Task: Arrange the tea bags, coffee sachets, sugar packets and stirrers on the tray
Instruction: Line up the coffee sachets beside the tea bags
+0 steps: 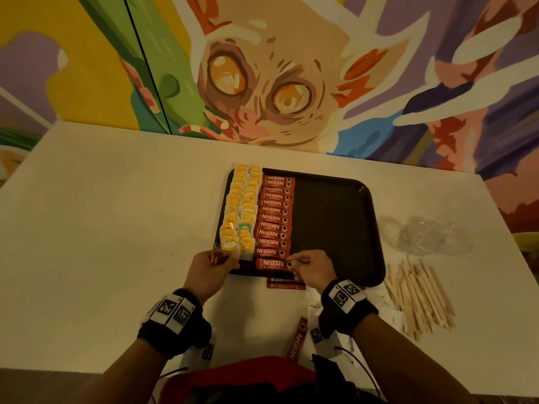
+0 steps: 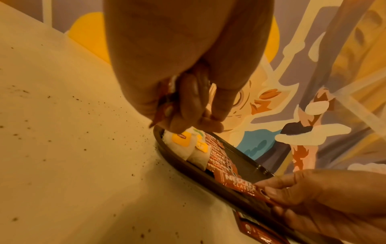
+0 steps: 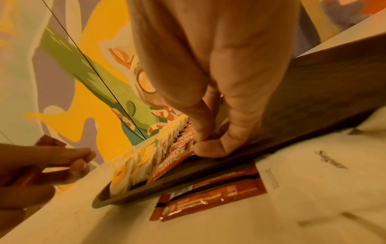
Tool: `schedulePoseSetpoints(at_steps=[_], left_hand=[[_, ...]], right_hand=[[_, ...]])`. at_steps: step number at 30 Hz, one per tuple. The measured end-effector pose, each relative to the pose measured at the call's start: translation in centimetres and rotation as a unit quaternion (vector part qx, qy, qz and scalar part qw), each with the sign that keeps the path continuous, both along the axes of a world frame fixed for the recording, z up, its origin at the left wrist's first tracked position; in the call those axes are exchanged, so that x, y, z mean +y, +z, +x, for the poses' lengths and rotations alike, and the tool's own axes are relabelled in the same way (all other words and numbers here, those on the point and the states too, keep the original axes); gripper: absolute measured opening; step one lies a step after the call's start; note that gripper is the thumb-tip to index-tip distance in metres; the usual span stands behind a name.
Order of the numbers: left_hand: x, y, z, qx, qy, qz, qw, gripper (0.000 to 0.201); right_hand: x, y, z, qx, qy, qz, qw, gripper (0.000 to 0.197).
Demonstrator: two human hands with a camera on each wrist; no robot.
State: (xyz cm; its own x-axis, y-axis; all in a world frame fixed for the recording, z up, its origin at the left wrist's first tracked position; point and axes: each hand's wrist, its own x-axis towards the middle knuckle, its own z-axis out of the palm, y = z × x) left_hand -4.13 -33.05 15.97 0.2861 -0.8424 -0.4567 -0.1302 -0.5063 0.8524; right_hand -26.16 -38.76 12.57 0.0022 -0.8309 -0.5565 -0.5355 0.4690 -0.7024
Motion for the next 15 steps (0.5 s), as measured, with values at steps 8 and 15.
schedulePoseSetpoints(at_steps=[8, 15], left_hand=[[0.1, 0.1, 0.1, -0.009, -0.014, -0.013, 1.0, 0.014], [0.2, 0.4, 0.2, -0.001, -0.014, -0.002, 1.0, 0.014]], right_hand=[[-1.2, 0.3, 0.9, 0.058, -0.014, 0.038, 0.997, 0.016], [-1.4, 0.1, 1.5, 0.066, -0.038, 0.044, 0.996, 0.011]])
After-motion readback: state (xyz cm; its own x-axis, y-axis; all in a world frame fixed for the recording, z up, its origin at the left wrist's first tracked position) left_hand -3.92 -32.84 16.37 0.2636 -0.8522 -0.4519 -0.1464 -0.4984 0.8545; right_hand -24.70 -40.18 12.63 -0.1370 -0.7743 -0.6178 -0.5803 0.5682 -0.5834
